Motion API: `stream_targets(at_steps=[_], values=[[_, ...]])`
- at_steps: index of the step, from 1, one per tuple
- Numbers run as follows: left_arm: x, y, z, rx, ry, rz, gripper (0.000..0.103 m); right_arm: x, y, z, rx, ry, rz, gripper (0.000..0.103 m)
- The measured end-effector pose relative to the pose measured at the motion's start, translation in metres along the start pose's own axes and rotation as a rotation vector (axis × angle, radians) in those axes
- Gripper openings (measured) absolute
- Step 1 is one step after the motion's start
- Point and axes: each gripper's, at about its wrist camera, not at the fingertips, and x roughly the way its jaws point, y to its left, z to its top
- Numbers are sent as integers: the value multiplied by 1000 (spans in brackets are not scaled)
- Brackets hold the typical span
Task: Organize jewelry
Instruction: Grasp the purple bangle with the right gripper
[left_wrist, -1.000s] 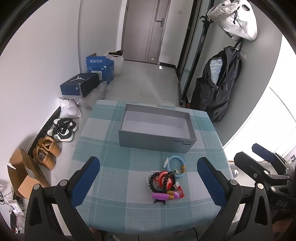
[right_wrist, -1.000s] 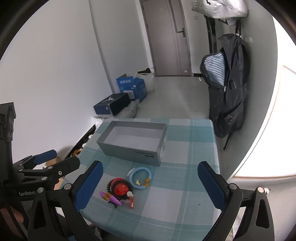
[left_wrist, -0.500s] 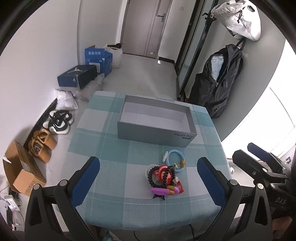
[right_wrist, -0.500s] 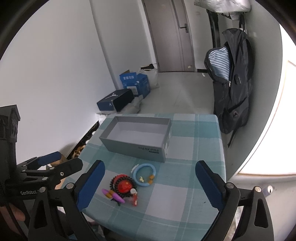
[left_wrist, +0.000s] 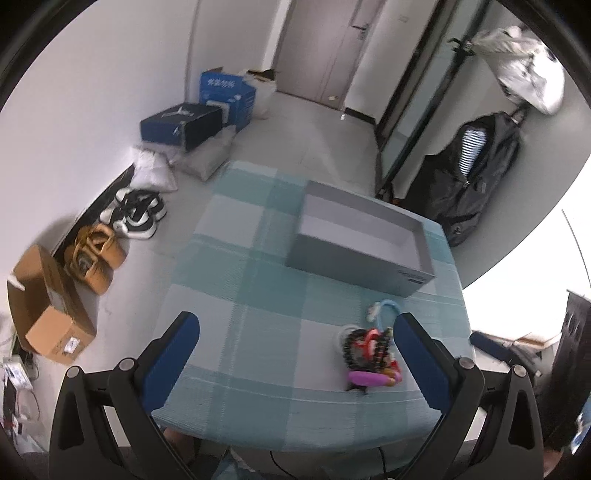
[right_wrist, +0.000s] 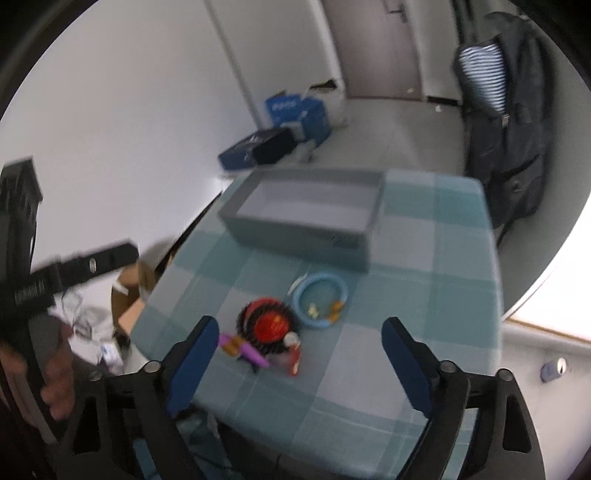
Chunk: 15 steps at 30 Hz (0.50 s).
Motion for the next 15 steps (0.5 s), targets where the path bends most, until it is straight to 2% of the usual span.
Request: stream_targets(at_steps=[4, 10, 15], values=[[6, 17, 2, -62, 35, -11, 102, 22, 15, -8, -53, 69, 25, 72], [9, 26, 4, -79, 46, -15, 102, 38, 32, -12, -127, 108, 63, 68], [13, 34, 4, -98, 64, -34, 102, 52, 38, -13, -150, 156, 58, 65]])
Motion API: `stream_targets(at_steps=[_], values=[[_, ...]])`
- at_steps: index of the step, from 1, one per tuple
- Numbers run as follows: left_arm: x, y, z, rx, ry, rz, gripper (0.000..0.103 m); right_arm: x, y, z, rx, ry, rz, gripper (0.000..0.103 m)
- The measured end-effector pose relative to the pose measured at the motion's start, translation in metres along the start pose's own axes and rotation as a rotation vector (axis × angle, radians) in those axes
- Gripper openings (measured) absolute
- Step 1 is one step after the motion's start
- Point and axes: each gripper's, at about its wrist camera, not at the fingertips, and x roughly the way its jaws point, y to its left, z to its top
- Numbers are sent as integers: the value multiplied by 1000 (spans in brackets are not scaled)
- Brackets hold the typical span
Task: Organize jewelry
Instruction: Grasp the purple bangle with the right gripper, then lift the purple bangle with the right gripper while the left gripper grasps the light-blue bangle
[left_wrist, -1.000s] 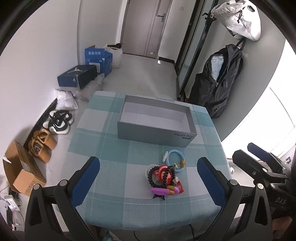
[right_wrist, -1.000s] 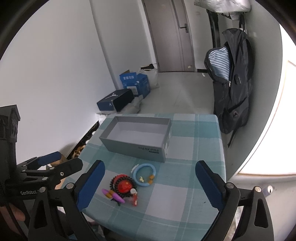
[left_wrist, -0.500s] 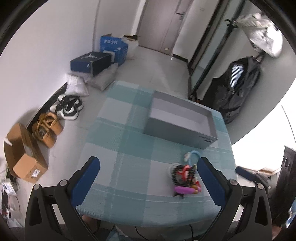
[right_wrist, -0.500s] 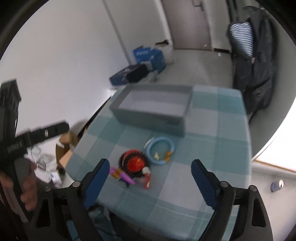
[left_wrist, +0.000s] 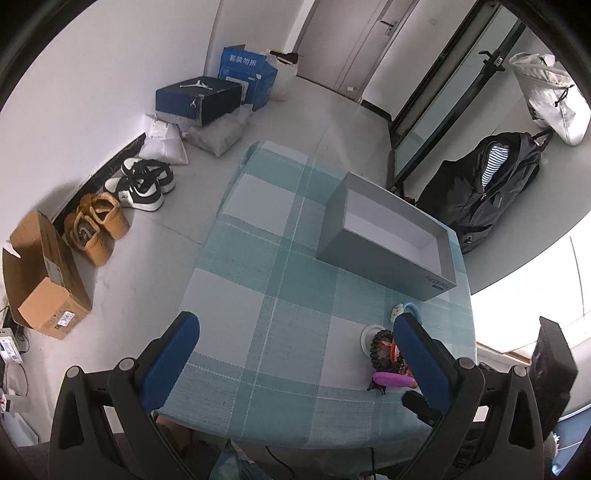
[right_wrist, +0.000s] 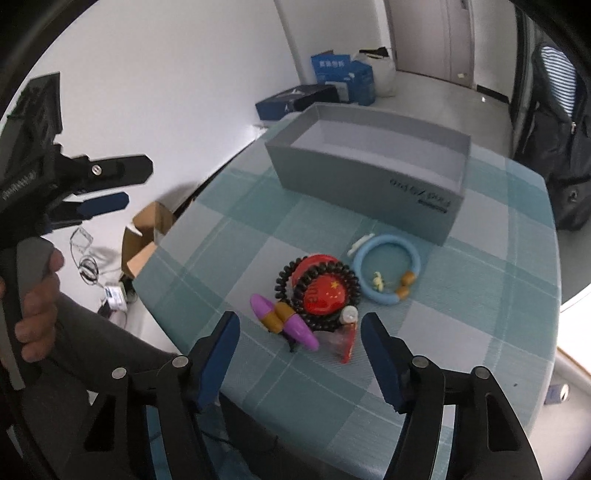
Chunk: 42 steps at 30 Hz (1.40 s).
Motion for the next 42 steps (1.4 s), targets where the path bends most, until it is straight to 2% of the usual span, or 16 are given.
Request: stream_targets(at_steps=[3, 8, 17, 23, 25, 28, 32, 36, 42], values=[[2, 1, -1, -1, 14, -11, 102, 11, 5, 2, -15, 23, -20, 50], [5, 1, -3, 18, 31, -10, 102, 18, 10, 1, -28, 57, -27, 8], [15, -6, -8, 49, 65, -11, 102, -6, 4, 2, -8, -18, 21, 7], [22, -13, -11, 67, 99, -40, 102, -34, -8, 4, 55, -102, 66, 7], [27, -18, -10, 72, 115, -46, 102, -46, -15, 6, 81, -138, 60, 7], [35, -32, -9, 99, 145, -64, 102, -65, -32, 5, 137, -192, 2, 7], [44, -67, -10, 213, 193, -89, 102, -85, -60, -1, 226, -236, -75, 7], [51, -98, -11, 295, 223, -75, 102, -100, -81, -3, 310, -270, -87, 7], [71, -141, -16, 434, 281, -1, 102, -124, -103, -13, 375, -323, -114, 7]])
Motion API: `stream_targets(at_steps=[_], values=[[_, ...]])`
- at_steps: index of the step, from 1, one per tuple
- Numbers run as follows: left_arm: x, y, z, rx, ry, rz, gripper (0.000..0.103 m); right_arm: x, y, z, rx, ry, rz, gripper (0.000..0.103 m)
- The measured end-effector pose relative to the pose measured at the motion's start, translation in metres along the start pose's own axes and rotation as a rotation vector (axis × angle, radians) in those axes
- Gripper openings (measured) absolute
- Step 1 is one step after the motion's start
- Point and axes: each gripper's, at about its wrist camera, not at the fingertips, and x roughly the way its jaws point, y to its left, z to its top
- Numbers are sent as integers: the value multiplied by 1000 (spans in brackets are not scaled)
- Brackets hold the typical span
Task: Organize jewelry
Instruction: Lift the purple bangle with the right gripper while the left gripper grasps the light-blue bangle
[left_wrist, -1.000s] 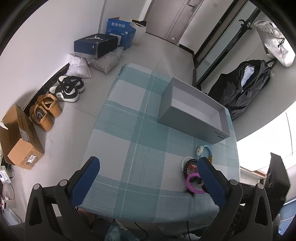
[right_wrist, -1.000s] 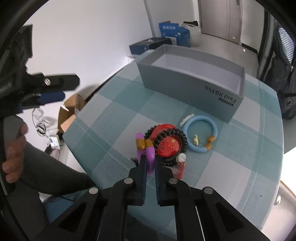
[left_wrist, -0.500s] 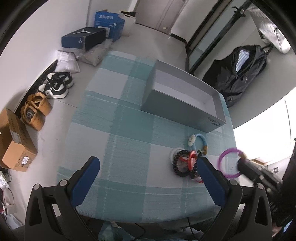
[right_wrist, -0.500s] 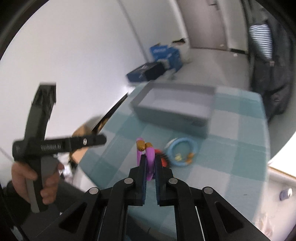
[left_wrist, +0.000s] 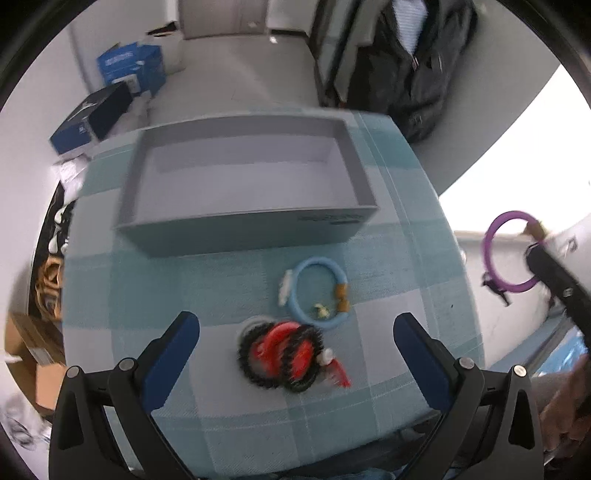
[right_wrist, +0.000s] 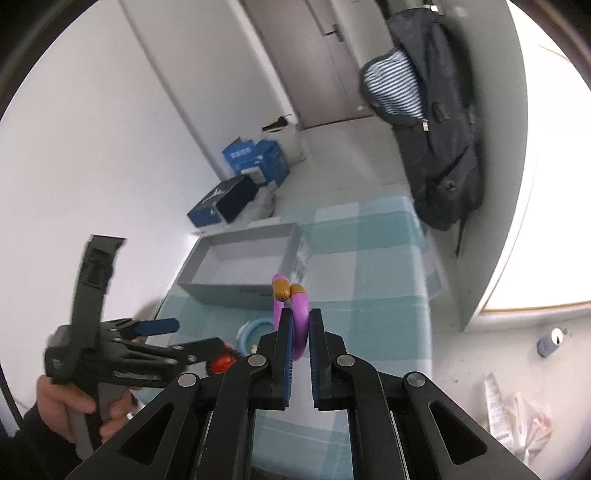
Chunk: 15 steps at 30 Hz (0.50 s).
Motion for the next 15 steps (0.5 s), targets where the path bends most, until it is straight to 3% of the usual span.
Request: stream_targets(at_steps=[7, 15], values=[[25, -29, 2, 169, 89, 122, 102, -3, -29, 1, 73, 12, 0, 7], [53, -17, 1, 151, 191, 220, 102, -3, -40, 0, 97, 21, 8, 7]])
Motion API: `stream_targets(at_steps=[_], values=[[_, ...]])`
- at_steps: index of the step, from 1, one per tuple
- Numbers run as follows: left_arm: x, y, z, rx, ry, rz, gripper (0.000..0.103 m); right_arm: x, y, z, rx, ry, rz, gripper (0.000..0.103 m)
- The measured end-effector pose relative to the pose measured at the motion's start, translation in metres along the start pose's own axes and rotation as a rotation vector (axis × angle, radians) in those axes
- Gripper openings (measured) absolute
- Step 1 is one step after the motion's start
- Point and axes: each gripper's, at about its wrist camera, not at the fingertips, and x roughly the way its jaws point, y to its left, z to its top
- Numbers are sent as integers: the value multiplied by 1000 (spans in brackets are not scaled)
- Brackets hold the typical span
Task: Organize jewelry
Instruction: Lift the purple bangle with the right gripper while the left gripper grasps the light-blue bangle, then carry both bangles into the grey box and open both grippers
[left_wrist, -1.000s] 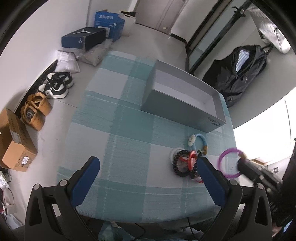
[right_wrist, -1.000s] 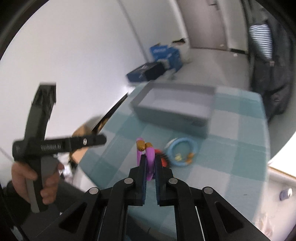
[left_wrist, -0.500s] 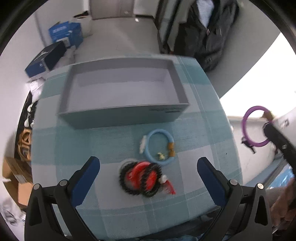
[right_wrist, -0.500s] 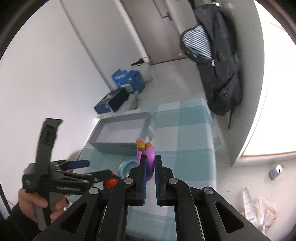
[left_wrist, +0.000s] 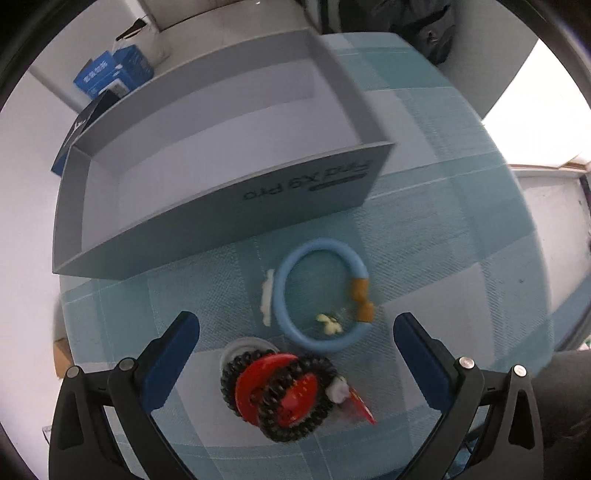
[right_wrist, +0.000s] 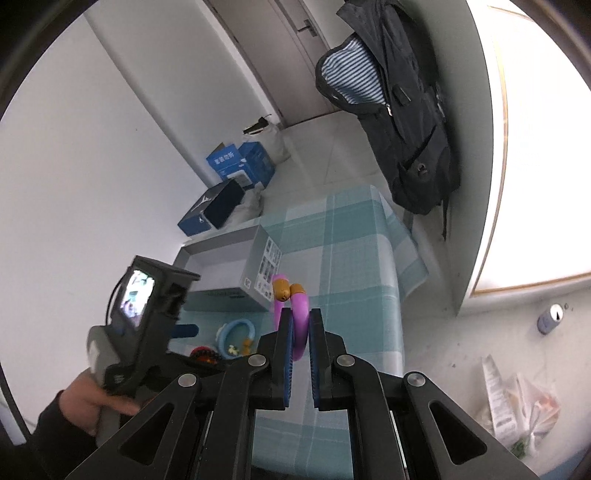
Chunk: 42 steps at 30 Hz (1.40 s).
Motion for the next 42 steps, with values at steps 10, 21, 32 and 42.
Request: stream_targets(at_steps=[10, 21, 32, 42], values=[[2, 6, 1, -19, 4, -99, 82, 3, 1, 2, -4, 7, 9, 7], [-7, 15, -5, 8, -44, -117, 55, 5, 5, 0, -14, 8, 9, 7], [-36, 17, -3, -34, -95, -227, 55, 6, 12, 3, -23, 0, 14, 7], [-87, 33, -17, -97, -240, -329, 55, 18, 34, 7, -32, 17, 52, 7]])
